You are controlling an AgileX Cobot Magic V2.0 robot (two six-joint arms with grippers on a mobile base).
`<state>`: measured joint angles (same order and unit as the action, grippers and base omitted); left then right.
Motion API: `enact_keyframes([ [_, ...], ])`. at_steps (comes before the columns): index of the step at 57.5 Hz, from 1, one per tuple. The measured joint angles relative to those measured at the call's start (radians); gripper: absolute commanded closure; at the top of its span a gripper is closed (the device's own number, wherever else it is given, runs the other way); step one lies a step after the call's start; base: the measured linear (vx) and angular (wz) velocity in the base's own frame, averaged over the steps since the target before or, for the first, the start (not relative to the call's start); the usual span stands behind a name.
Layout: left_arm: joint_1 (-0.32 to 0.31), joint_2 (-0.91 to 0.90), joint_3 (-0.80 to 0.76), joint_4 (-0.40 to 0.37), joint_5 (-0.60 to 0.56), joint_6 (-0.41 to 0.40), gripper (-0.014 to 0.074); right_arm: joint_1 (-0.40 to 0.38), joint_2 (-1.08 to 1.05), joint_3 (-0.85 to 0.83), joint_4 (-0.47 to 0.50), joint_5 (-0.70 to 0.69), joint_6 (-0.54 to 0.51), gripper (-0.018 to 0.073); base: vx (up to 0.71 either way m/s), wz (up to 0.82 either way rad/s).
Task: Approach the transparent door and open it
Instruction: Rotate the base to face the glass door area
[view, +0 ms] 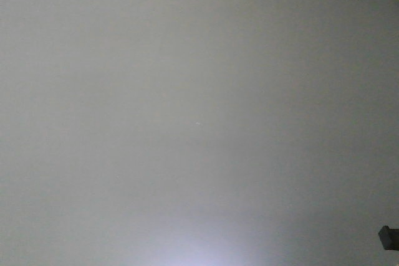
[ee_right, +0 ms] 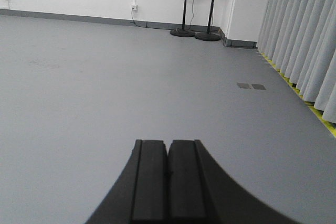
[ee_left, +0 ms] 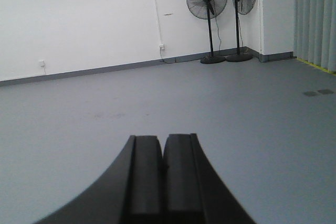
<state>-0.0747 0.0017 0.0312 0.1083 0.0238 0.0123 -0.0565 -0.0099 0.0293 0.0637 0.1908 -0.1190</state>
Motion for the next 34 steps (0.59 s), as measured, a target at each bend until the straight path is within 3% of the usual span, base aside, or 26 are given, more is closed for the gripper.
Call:
enact_keyframes([
  [34, 0.0, 0.0, 0.0, 0.0, 0.0, 0.0, 0.0603, 0.0, 0.0, 0.0, 0.0, 0.0, 0.0, 0.0565, 0.0, 0.0],
])
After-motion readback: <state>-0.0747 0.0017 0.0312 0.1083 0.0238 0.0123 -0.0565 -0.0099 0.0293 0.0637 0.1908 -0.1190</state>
